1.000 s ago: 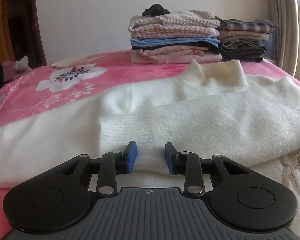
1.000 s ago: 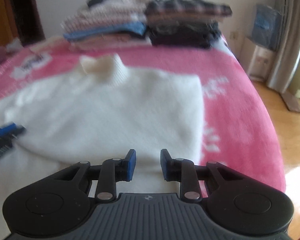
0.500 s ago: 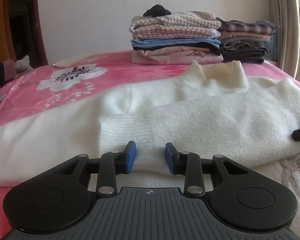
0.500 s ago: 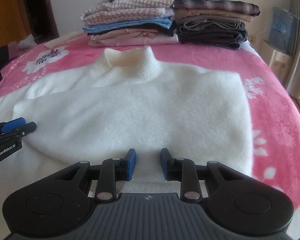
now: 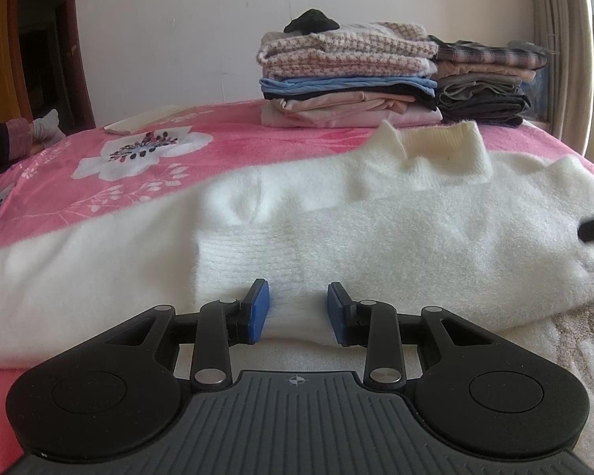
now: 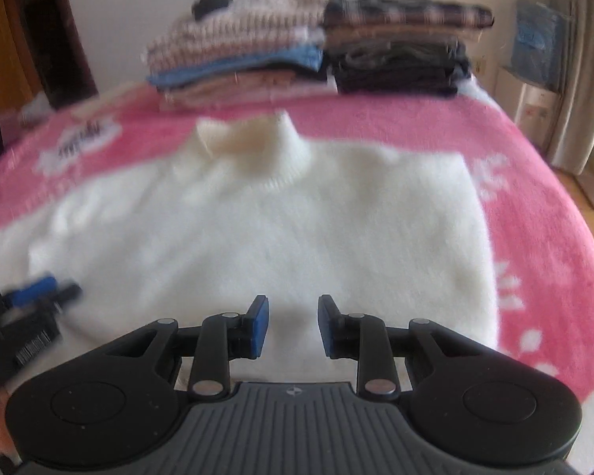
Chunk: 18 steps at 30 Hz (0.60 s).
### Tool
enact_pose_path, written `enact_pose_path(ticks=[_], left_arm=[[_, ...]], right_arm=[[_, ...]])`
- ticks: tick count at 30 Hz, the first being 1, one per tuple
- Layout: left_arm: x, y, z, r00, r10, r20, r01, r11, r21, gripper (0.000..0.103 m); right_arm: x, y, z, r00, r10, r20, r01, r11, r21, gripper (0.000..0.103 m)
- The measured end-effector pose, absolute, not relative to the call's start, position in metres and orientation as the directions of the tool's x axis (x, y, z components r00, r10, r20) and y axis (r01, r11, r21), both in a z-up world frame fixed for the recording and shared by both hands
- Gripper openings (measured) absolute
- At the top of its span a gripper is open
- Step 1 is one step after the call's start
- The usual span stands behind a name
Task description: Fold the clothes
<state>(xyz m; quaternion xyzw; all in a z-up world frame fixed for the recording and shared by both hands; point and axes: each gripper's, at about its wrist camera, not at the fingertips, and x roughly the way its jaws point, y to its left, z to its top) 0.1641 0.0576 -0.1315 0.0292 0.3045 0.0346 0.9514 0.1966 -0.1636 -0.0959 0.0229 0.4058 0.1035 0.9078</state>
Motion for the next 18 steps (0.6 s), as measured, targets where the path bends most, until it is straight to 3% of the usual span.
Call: enact_pose_path(ticks=[5, 12, 18], left_arm=[[0.164, 0.057, -0.132, 0.813, 0.085, -0.576, -0.05, 0.996, 0.076, 0.033], [0.164, 0.058, -0.132, 0.814, 0.083, -0.575, -0.05, 0.996, 0.072, 0.033], [0.161, 0.067, -0.13, 0.821, 0.048, -0.569, -0.056, 0.998, 0.004, 0.034]], right_arm=[[0.197, -0.148, -0.085, 0.688, 0.237, -0.686, -0.212, 0.97, 0.122, 0.028], [0.208, -0.131, -0.117, 0.624, 0.221, -0.75, -0.234, 0.968, 0.092, 0.029], [0.204, -0.126, -0.105, 0.642, 0.24, -0.728, -0.239, 0.965, 0.107, 0.028]])
